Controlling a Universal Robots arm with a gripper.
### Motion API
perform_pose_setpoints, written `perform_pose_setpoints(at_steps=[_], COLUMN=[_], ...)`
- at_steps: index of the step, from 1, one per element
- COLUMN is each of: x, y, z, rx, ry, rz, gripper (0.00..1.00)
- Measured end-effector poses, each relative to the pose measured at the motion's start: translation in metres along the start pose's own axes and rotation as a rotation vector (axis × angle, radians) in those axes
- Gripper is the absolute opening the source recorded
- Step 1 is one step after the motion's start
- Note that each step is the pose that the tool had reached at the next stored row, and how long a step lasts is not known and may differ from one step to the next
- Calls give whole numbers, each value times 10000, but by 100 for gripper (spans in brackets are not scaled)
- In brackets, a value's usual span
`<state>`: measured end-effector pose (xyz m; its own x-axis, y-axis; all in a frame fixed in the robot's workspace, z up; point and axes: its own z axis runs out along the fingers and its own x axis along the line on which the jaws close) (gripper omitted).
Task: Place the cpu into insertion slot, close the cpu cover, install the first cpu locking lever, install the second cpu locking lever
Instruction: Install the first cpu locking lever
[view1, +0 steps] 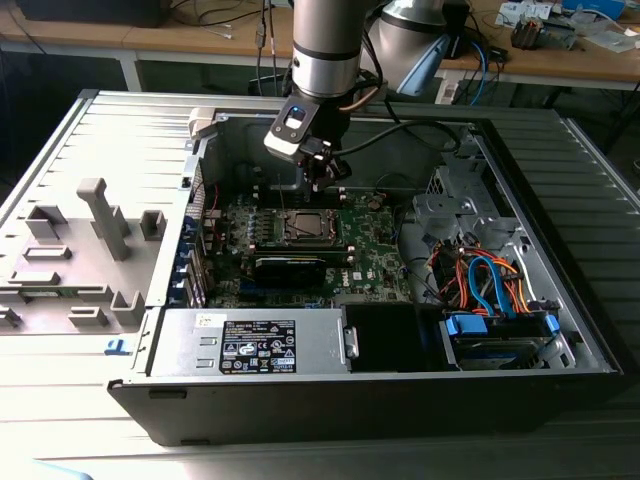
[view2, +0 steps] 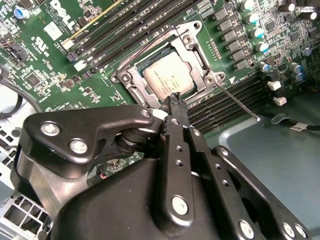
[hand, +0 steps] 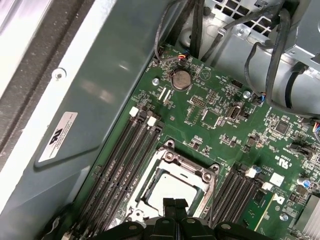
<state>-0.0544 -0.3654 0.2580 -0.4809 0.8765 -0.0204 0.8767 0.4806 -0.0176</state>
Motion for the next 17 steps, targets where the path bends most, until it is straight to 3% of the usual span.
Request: perform_pose_setpoints(at_steps=[17], x=[0], y=[0], z=[0], rx=[-7], ry=[-6], rz=[-338], gripper=[11])
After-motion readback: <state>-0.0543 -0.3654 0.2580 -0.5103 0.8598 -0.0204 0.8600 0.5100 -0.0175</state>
